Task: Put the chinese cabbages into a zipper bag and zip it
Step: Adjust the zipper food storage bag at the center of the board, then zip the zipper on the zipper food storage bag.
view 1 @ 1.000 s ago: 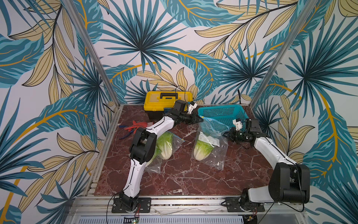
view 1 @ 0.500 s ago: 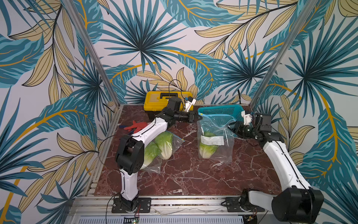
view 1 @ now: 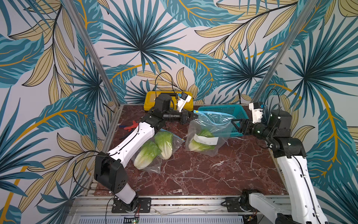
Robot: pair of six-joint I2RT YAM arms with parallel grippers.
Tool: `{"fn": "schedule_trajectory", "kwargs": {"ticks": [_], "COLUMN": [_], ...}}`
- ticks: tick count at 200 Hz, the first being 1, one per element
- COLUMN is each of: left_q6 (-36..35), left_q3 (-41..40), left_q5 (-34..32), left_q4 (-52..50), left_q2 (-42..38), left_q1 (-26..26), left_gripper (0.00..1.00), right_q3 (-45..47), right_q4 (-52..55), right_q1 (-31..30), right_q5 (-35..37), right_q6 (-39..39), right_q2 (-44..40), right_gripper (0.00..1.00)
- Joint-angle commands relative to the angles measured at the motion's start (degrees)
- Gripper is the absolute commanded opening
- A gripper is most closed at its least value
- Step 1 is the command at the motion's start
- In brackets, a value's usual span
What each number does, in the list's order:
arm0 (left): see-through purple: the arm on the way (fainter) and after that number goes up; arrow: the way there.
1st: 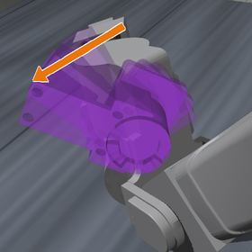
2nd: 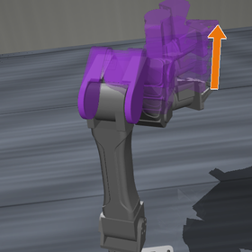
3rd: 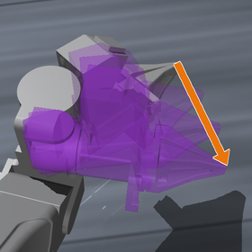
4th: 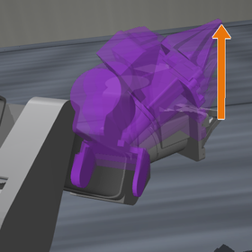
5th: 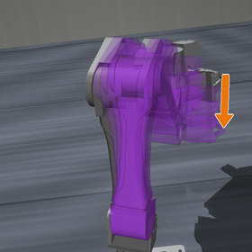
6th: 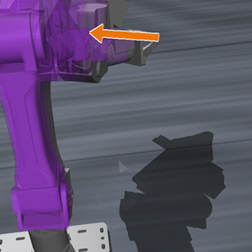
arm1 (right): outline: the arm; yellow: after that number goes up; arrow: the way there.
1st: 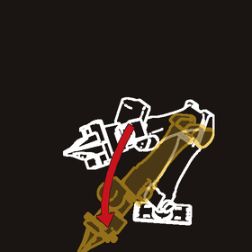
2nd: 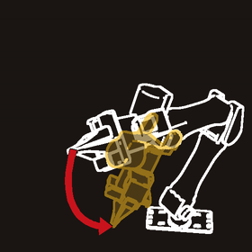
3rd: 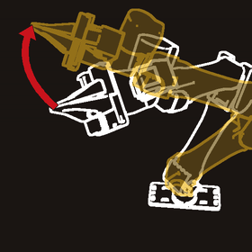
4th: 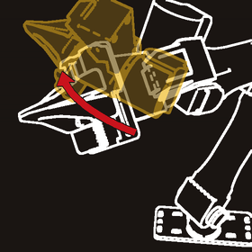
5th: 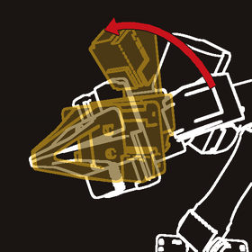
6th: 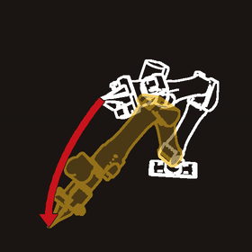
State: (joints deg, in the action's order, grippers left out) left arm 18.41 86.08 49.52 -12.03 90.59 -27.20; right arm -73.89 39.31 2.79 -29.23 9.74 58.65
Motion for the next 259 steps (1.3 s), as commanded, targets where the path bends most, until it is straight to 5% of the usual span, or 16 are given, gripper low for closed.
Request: {"fn": "schedule_trajectory", "kwargs": {"ticks": [1,39,71,120,184,259], "left_q6": [-3.02,-9.91,-13.11,-20.04,-21.55,-21.23], "left_q3": [-0.96,-5.49,-6.48,-9.97,-10.49,-10.4], "left_q5": [-0.25,3.8,5.96,6.66,8.11,8.58], "left_q4": [-0.38,-0.55,-2.2,-3.35,-3.32,-3.35], "left_q2": [-4.06,-7.94,-7.14,-7.27,-7.36,-7.18], "left_q1": [1.58,2.51,2.39,0.79,-1.2,-1.45], "left_gripper": [0.0,0.0,0.0,0.0,0.0,0.0], "right_q3": [1.16,-3.31,-12.53,-24.66,-28.51,-29.91], "right_q4": [-3.56,-1.27,6.22,15.07,15.61,15.8], "right_q1": [-0.24,-1.19,-13.47,-22.52,-26.83,-28.27], "right_q5": [-4.32,-8.02,-6.22,-9.45,-12.16,-13.38], "right_q6": [3.96,1.56,-9.05,-19.27,-18.2,-18.55], "right_q2": [-1.68,0.35,8.36,20.89,27.39,30.36], "right_gripper": [0.61,0.63,0.59,0.49,0.44,0.22]}}
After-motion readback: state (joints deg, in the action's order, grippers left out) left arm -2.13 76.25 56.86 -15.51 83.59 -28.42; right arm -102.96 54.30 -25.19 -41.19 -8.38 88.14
